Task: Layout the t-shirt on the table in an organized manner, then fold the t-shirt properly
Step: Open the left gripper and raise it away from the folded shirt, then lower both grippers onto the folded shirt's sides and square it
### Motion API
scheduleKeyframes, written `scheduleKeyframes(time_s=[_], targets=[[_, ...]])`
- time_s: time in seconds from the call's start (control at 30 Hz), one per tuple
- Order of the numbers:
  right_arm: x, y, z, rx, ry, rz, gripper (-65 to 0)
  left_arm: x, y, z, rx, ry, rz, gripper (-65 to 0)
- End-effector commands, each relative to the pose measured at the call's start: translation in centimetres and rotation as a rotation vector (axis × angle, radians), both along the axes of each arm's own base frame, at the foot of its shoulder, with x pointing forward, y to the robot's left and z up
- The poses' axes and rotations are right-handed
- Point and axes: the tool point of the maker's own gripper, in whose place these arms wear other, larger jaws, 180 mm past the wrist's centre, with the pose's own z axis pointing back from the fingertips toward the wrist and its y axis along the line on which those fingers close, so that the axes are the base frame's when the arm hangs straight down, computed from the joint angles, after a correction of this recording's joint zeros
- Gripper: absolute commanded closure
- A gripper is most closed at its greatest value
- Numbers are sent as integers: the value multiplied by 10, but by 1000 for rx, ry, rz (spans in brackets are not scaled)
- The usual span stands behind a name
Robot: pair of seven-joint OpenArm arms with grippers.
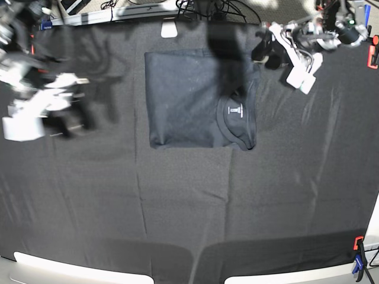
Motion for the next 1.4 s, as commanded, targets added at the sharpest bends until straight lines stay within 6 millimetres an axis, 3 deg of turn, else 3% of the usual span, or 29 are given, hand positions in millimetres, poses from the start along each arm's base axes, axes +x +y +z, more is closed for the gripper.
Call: scheduleKeyframes(time_s=[0.0, 0.13, 0.23, 0.4, 0.6, 0.73, 0.9, 1.1, 1.23, 1.37], targets=[[9, 10, 16, 6, -84, 41, -274, 6, -3, 17, -15, -62, -9, -199], [27, 44, 18, -39, -123, 133, -122, 5, -10, 36, -29, -109, -27, -74], [40, 65, 10, -63, -137, 182, 0, -14, -20, 35, -78, -84, -75, 0], [72, 93, -9, -50, -107, 262, 0, -45, -31, 25, -109, -8, -107, 0], [100, 109, -66, -104, 68, 323, 0, -54, -58, 19, -138, -14, -159, 0], [102, 111, -99, -91, 177, 334, 0, -58, -69, -3, -131, 12, -176, 0], [99, 100, -124, -122, 249, 312, 0, -44, -73, -33, -157, 81, -128, 0], [94, 97, -131, -138, 245, 313, 0, -16, -77, -56, -182, 108, -101, 0], [93, 95, -134, -153, 243, 308, 0, -4, -68, -78, -111, 137, -101, 0], [91, 93, -136, -172, 251, 305, 0, 14, -47, -108, -9, 181, 5, 0]])
